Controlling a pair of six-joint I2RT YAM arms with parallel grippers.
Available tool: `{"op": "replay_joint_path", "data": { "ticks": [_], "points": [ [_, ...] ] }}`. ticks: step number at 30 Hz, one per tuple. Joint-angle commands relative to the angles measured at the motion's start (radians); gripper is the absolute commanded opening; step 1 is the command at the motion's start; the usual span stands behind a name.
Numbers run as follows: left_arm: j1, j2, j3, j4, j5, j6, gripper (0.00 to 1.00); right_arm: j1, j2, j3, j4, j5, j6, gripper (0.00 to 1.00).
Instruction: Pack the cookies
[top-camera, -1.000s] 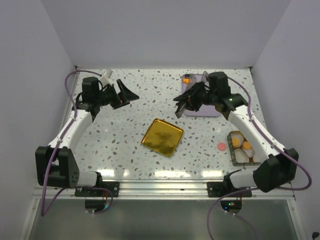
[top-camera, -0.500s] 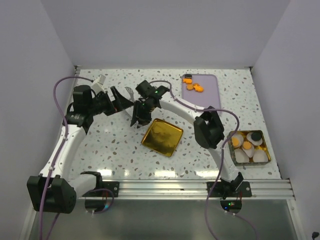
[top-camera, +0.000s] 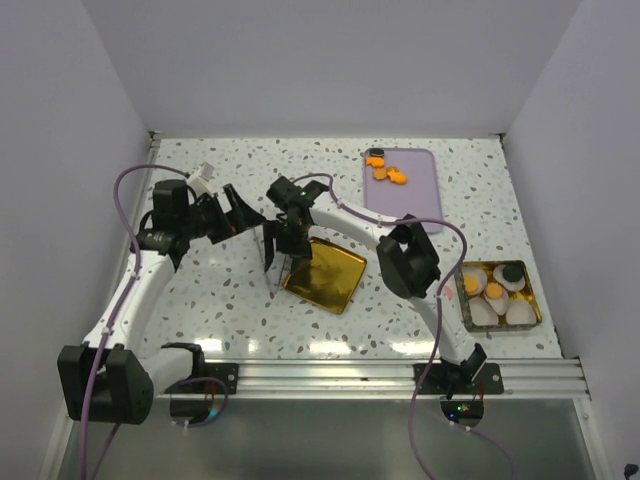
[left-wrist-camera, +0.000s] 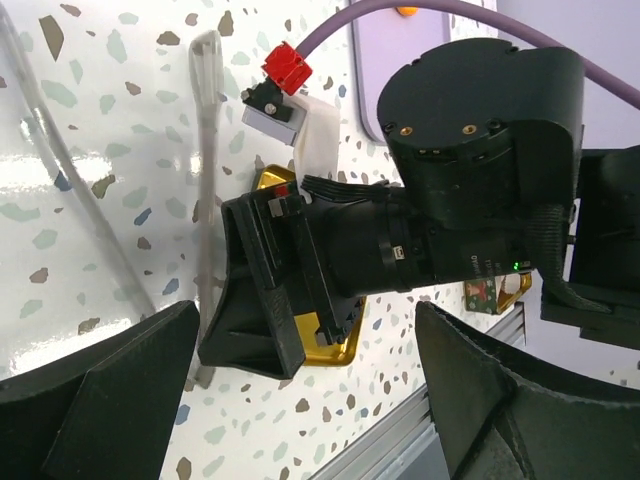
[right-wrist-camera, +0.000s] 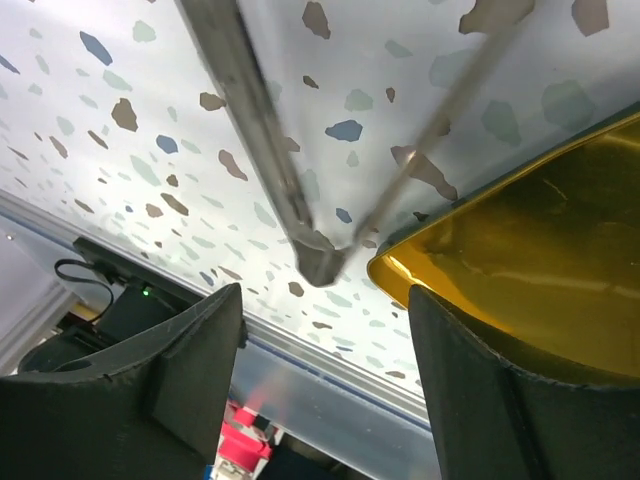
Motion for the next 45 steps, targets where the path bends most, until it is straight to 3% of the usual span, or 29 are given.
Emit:
{"op": "replay_joint_path", "data": {
  "ticks": [1,5,8,11,12,16,19,24,39,45],
  "points": [
    [0.007,0.007,-0.002,0.027,-0.002,0.013,0.95,-0.004,-0.044,0.032,-0.026,0.011,-0.052,0.72],
    [0.009,0.012,0.011,0.026,-0.004,0.014,0.95,-0.050,-0.197,0.028,-0.081,0.138,-0.096,0.73],
    [0.007,0.016,0.008,0.024,0.001,0.016,0.95,-0.162,-0.381,-0.097,-0.152,0.320,-0.112,0.73],
    [0.007,0.024,0.001,0.026,0.011,0.017,0.95,-0.346,-0.565,-0.347,-0.124,0.396,-0.101,0.72],
    [0.007,0.027,0.000,0.029,0.014,0.017,0.95,-0.460,-0.678,-0.459,-0.118,0.406,-0.098,0.72],
    [0.007,0.047,-0.009,0.037,0.033,0.030,0.95,-0.699,-0.840,-0.650,-0.149,0.442,-0.130,0.71],
    [0.007,0.073,-0.020,0.053,0.051,0.034,0.95,-0.820,-0.865,-0.745,-0.181,0.472,-0.138,0.70],
    [0.007,0.087,-0.019,0.072,0.068,0.037,0.95,-1.006,-0.868,-0.868,-0.109,0.393,-0.181,0.65],
    [0.007,0.102,-0.032,0.073,0.070,0.068,0.94,-1.014,-0.716,-0.983,0.064,0.431,-0.182,0.56],
    [0.009,0.099,-0.042,0.072,0.070,0.073,0.94,-1.010,-0.710,-0.985,0.116,0.413,-0.175,0.37]
  ]
}}
